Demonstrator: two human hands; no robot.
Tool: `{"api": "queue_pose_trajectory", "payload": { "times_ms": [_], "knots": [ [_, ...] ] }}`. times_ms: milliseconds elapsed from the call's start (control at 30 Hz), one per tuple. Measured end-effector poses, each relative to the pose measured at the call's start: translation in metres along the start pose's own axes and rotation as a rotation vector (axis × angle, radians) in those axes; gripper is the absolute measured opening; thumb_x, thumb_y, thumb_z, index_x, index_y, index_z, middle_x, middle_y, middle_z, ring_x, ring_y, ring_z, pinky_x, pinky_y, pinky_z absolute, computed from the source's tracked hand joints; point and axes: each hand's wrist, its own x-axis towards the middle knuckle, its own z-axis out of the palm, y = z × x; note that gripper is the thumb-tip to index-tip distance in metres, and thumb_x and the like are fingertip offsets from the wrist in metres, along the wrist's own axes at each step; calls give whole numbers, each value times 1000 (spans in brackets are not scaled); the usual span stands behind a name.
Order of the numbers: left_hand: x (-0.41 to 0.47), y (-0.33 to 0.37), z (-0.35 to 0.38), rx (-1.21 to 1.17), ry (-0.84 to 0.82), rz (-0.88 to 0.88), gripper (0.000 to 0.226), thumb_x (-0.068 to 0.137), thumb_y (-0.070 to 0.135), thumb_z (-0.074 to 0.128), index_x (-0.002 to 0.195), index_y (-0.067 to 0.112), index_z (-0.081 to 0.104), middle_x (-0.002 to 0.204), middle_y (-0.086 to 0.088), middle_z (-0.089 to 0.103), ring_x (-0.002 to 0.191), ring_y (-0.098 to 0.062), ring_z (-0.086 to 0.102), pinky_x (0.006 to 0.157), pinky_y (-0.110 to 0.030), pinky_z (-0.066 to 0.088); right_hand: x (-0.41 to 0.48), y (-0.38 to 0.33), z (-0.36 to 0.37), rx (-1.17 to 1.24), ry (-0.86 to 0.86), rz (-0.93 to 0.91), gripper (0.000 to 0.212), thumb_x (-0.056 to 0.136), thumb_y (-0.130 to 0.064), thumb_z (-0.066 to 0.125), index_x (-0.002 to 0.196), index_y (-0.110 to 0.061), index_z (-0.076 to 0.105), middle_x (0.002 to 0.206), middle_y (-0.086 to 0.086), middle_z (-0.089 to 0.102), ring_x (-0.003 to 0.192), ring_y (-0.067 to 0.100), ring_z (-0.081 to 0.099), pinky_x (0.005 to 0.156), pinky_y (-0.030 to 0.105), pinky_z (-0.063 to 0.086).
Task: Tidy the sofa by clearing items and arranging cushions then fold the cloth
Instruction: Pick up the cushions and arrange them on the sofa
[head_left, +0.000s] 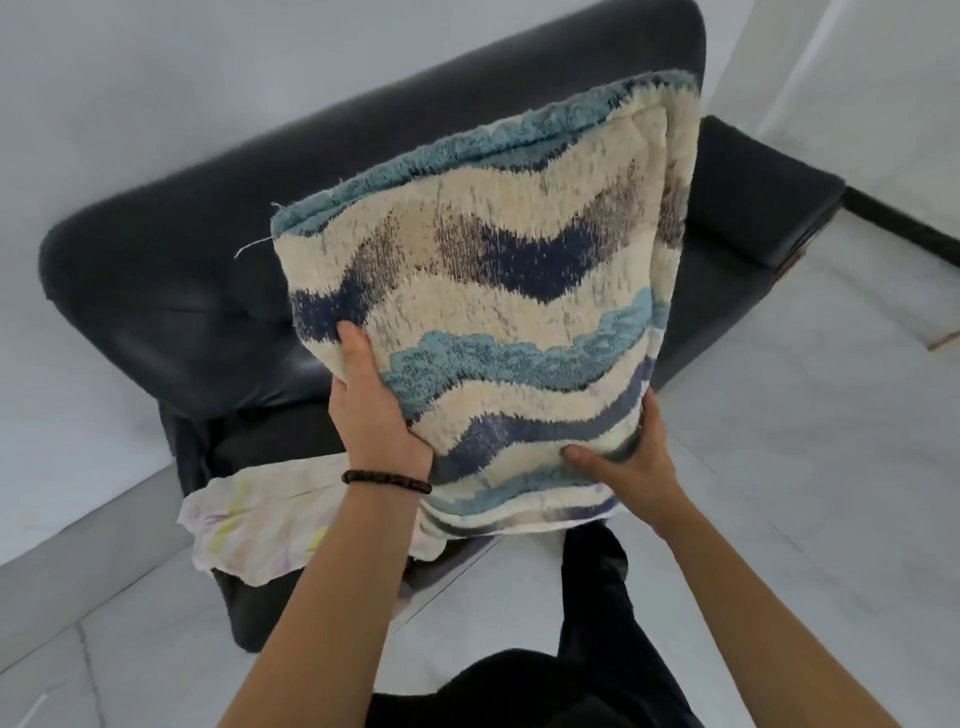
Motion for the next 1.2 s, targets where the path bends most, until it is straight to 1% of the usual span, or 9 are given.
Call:
{"api": "queue_pose_trajectory", "payload": {
  "times_ms": [100, 233, 300, 467, 600, 733, 833, 1000, 1200],
  "knots": [
    [56, -34, 49, 37, 78, 2, 45, 87, 57, 59, 113, 21, 68, 107, -1, 73, 99, -28, 70, 85, -54, 55, 97, 0, -8, 11, 55, 47, 87, 49, -51, 93, 123, -44, 48, 116, -18, 65, 110, 9, 64, 87, 34, 57],
    [123, -67, 105, 311, 296, 48, 38, 91, 58, 52, 79, 21, 51, 59, 12, 47, 56, -9, 47, 56, -29, 42, 212, -15, -21, -139, 54, -9, 60, 61, -45, 91, 106, -45, 51, 108, -13, 65, 99, 11, 62, 87, 36, 53],
    [155, -80, 117, 438, 329, 22, 46, 91, 61, 49, 68, 21, 42, 56, 8, 36, 51, -9, 36, 52, -28, 33, 265, -27, -28, -235, 41, -54, 55, 65, -42, 89, 106, -32, 55, 105, -2, 62, 97, 20, 59, 83, 41, 52],
    [235, -117, 118, 340, 316, -229, 30, 99, 44, 46, 109, 21, 63, 111, -2, 69, 97, -19, 68, 83, -39, 57, 381, -42, -17, -486, 2, -256, 72, 62, -63, 77, 111, -11, 62, 99, 13, 58, 93, 37, 55, 80, 53, 48],
    [300, -159, 101, 199, 468, -442, 36, 87, 2, 44, 121, 3, 58, 92, -13, 62, 76, -24, 61, 76, -43, 58, 433, -40, 23, -658, -36, -439, 65, 69, -49, 82, 119, -12, 63, 109, 17, 57, 101, 40, 51, 88, 50, 39],
    [362, -220, 75, 119, 601, -486, 23, 93, 1, 42, 101, 12, 61, 106, -13, 64, 98, -29, 63, 63, -39, 56, 488, -1, 81, -828, -85, -588, 64, 73, -55, 74, 127, -25, 59, 114, 12, 54, 109, 36, 48, 98, 50, 29],
    [393, -272, 44, 98, 618, -523, 19, 97, 8, 46, 110, 12, 59, 112, -11, 61, 100, -26, 62, 74, -40, 58, 531, 43, 131, -929, -201, -593, 63, 80, -50, 70, 137, -30, 52, 122, 11, 51, 117, 34, 45, 108, 51, 26],
    [420, -346, -16, 596, 439, -472, 49, 98, 18, 53, 145, 17, 41, 140, -8, 49, 121, -25, 53, 102, -42, 47, 560, 136, 213, -1159, -598, -722, 67, 94, -30, 58, 153, -14, 30, 161, 14, 22, 151, 33, 13, 121, 49, 7],
    [424, -393, -69, 1607, -258, -397, 70, 94, 40, 55, 152, 22, 21, 160, -10, 16, 147, -30, 13, 120, -42, 12, 566, 155, 231, -1272, -433, -818, 67, 95, -31, 50, 154, -13, 24, 164, 15, 11, 152, 33, 7, 121, 52, 5]
  ]
}}
